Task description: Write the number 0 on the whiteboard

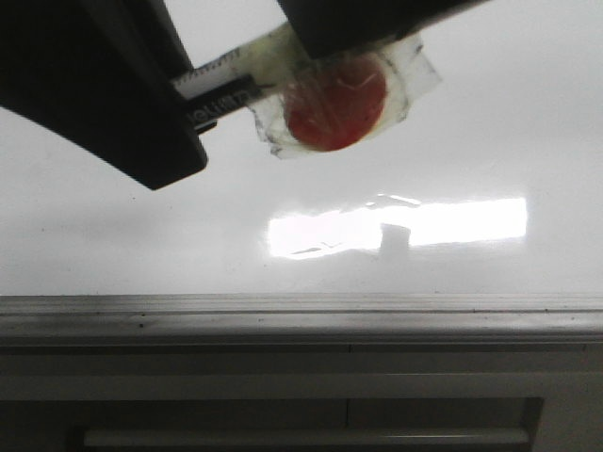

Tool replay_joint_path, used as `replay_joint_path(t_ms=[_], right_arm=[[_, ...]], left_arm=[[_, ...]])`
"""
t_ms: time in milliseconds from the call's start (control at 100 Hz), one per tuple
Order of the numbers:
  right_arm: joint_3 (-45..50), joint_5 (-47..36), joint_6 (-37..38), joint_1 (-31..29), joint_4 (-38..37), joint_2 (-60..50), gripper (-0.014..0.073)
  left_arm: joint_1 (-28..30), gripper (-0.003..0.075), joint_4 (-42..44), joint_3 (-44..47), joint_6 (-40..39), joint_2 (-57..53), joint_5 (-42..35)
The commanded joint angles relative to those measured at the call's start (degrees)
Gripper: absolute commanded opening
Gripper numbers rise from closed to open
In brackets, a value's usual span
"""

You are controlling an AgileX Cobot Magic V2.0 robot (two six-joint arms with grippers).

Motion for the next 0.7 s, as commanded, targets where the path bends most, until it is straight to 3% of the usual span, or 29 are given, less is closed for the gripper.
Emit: replay_joint_path(t_ms=[0, 60, 190, 310, 500, 690], right_arm=[[-1.77, -0.53, -0.52, 0.15, 3.23, -0.68, -0.0068], [-1.77, -1.50, -0.52, 0.15, 1.93, -1.20, -0.0068], [-2.56, -1.36, -0.52, -0.58, -0.32, -1.96, -0.0068], [-2.60, -1.36, -0.39, -1.93, -0.32, -1.96, -0.0068], [-2.22, -1.95, 4.05, -5.92, -0.32, -2.34, -0.0058], [1.31, -1.95, 6.62, -13.11, -0.42, -8.92, -0.0047]], left_arm=[[-0.47, 0.0026, -0.56, -2.05, -3.19, -1.68, -7.08], [-0.47, 0.0097, -0.10, -2.05, -4.82, -1.68, -6.58], [-0.47, 0.0329, 0.03, -2.05, -5.46, -2.61, -6.01], [-0.47, 0.0448, 0.03, -2.05, -6.93, -4.96, -7.09], [-0.47, 0.0425, 0.67, -2.05, -11.11, -12.61, -7.06], [0.45, 0.0198, 14.29, -1.06, -31.85, -25.15, -3.51]])
